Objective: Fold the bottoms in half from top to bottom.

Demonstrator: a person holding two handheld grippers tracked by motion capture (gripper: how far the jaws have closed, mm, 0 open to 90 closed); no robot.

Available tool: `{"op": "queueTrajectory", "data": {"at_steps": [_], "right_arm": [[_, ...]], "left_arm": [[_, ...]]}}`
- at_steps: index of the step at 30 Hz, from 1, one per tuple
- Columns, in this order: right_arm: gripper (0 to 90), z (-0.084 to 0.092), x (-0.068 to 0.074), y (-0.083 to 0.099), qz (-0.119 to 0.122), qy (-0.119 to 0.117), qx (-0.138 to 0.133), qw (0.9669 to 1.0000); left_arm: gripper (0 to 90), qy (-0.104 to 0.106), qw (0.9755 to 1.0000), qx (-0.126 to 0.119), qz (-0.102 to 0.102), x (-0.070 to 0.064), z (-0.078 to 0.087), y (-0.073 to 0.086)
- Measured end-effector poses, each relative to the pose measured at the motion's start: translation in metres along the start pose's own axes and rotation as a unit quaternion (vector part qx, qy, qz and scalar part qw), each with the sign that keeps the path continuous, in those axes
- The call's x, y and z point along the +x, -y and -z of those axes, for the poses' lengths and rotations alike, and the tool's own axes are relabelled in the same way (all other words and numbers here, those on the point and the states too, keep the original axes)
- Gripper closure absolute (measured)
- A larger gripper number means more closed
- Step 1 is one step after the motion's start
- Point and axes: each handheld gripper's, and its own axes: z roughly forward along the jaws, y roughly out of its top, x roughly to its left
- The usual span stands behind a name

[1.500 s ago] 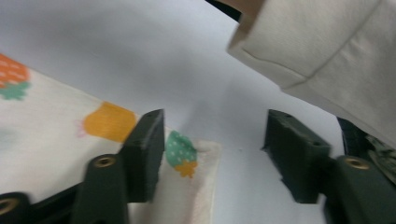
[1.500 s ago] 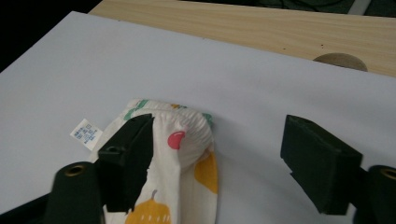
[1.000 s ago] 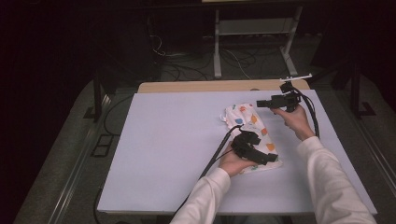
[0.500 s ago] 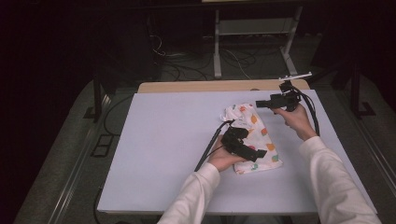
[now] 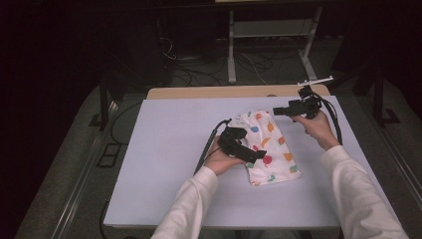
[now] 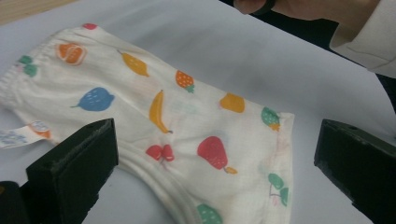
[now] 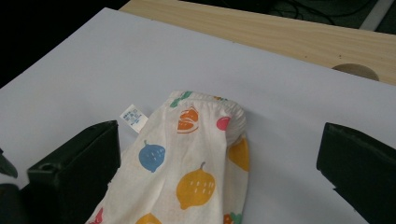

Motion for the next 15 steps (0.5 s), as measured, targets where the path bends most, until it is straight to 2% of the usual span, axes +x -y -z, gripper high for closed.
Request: {"op": "queueTrajectory", "data": {"at_steps": [10,15], "right_arm": [[0.0,-0.005,0.004,0.000,0.009,-0.003,0.008,0.9999],[0.0,-0.007,0.006,0.000,0.014,-0.004,0.011,0.9998]], "left_arm": [[0.0,-0.012,0.9999,0.006,0.000,0.017,0.013,-0.007],[0.0,-0.012,0.9998,0.011,0.006,0.028,0.018,-0.009]]}}
